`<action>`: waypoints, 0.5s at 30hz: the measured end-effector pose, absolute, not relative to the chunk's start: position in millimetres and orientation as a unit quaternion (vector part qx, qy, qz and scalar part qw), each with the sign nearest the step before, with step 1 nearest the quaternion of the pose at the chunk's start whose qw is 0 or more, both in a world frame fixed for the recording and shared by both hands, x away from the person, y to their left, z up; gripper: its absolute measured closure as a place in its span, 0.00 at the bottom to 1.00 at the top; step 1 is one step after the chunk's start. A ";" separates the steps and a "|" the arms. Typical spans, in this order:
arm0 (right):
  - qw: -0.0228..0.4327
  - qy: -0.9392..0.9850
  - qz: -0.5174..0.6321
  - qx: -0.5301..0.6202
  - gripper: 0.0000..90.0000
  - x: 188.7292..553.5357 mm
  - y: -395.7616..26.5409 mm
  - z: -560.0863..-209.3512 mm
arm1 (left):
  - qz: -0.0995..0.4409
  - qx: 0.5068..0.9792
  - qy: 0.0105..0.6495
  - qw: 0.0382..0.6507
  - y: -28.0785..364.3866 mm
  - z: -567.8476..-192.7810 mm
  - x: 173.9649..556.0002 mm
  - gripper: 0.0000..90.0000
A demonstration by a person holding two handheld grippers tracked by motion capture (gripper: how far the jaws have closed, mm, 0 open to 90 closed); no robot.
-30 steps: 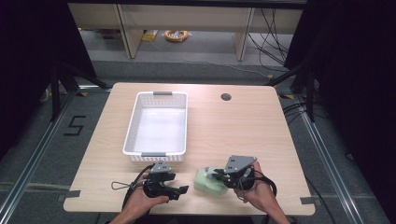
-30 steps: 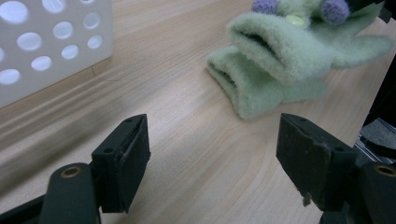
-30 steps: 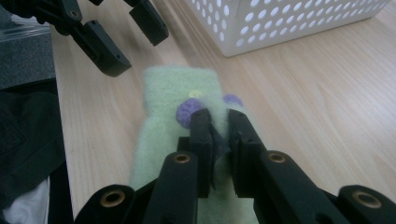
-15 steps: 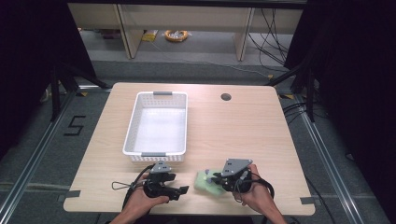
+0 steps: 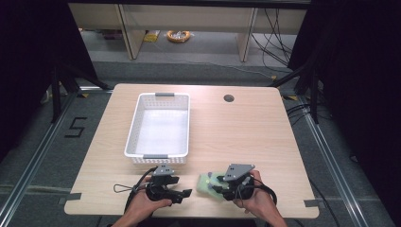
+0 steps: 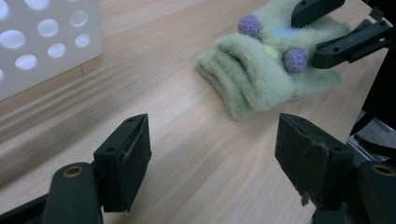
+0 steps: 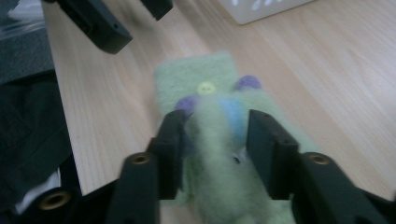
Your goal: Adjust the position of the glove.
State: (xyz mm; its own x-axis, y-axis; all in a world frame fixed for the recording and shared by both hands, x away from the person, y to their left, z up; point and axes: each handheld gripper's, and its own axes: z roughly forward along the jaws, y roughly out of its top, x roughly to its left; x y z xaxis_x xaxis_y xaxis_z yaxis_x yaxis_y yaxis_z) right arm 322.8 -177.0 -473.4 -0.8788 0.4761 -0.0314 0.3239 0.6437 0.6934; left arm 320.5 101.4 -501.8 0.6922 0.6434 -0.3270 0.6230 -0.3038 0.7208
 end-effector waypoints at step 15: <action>0.079 0.827 0.398 0.390 0.52 332.6 -218.2 -466.4 | -0.016 0.809 0.375 0.453 78.0 -491.0 322.6 0.31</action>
State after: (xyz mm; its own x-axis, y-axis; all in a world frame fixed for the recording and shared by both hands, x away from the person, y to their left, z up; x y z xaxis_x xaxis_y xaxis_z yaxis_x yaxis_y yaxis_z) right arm 332.6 -218.2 -466.4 -0.6838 0.7070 0.1802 0.5815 0.3789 0.7200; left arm 322.6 78.0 -491.0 0.7177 0.5926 -0.3657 0.6216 -0.3086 0.7200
